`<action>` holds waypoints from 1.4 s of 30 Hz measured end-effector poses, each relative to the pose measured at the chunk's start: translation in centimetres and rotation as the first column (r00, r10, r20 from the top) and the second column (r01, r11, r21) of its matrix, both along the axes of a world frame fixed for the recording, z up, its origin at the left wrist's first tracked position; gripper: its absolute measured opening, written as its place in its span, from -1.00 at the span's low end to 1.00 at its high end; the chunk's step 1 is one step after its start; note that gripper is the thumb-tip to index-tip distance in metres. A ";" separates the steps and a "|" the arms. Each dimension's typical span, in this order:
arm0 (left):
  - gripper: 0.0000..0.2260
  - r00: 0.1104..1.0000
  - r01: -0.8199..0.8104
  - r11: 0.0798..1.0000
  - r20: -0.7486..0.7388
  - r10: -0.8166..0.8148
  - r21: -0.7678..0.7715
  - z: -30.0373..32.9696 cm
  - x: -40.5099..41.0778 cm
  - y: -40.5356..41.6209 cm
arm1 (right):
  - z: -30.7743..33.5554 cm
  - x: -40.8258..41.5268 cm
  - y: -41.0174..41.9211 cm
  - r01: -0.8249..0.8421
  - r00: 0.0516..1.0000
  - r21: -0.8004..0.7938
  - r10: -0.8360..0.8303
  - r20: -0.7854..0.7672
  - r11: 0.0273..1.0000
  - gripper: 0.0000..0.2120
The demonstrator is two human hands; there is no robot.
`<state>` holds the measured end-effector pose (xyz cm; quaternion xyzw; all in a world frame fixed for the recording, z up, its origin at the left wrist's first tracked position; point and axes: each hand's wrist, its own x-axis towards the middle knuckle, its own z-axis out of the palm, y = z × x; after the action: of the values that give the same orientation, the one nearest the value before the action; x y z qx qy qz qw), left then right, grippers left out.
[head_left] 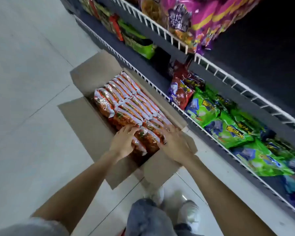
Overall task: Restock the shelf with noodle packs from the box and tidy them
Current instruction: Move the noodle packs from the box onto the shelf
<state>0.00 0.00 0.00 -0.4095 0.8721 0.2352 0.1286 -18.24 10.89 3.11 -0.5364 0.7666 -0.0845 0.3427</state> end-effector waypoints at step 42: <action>-0.43 0.646 0.763 0.604 0.298 -0.703 -0.229 -5.6 -0.7 -2.7 | -9.0 2.7 -4.2 -0.009 0.821 -0.002 0.006 -0.571 1.000 -0.31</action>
<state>-0.72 -2.74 -5.65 -0.0491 0.9740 -0.0276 0.2194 -15.58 6.67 -5.93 -0.5407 0.8318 0.0795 0.0967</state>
